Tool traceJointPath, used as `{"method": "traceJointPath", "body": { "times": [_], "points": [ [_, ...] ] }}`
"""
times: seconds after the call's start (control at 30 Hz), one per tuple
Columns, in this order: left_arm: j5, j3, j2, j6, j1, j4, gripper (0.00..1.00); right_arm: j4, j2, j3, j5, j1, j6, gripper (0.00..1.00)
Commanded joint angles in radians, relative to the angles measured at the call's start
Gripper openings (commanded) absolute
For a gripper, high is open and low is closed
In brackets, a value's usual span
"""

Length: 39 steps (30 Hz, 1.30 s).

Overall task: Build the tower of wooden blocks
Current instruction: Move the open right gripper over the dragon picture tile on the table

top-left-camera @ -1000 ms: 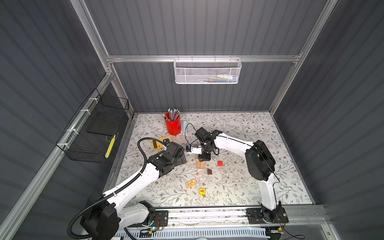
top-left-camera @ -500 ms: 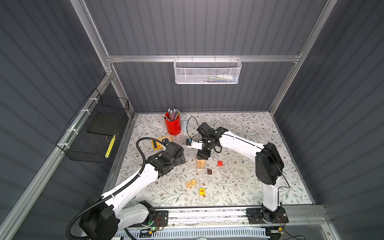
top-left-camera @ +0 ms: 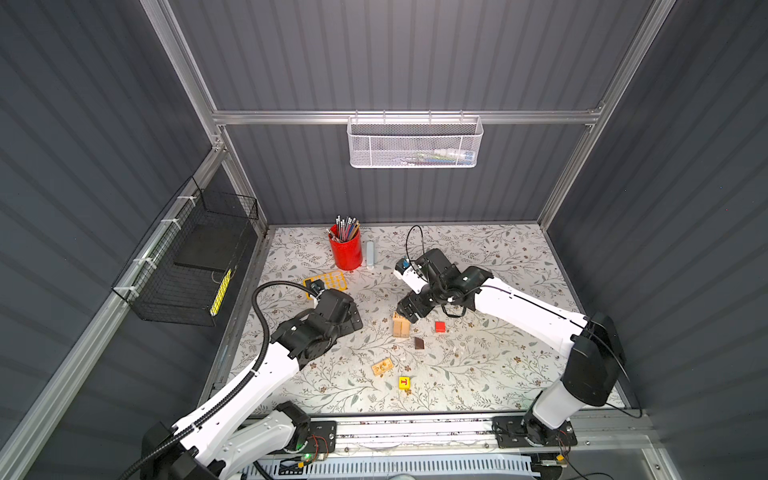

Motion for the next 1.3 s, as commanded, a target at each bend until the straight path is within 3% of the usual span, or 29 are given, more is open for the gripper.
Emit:
{"method": "traceJointPath", "body": {
  "times": [0.0, 0.2, 0.53, 0.77, 1.27],
  "points": [
    [-0.035, -0.010, -0.046, -0.047, 0.006, -0.088, 0.99, -0.028, -0.050, -0.031, 0.116, 0.032, 0.218, 0.99],
    [-0.060, -0.006, -0.106, -0.084, 0.006, -0.180, 0.99, -0.057, -0.054, -0.086, 0.144, 0.144, 0.365, 0.99],
    [-0.115, 0.030, -0.198, -0.124, 0.006, -0.290, 1.00, -0.215, 0.219, 0.074, 0.223, 0.373, 0.579, 0.99],
    [-0.146, 0.063, -0.227, -0.146, 0.006, -0.378, 1.00, -0.208, 0.333, 0.150, 0.144, 0.414, 0.615, 0.99],
    [-0.201, 0.077, -0.321, -0.197, 0.006, -0.495, 1.00, -0.273, 0.480, 0.258, 0.059, 0.378, 0.637, 0.96]
  ]
}}
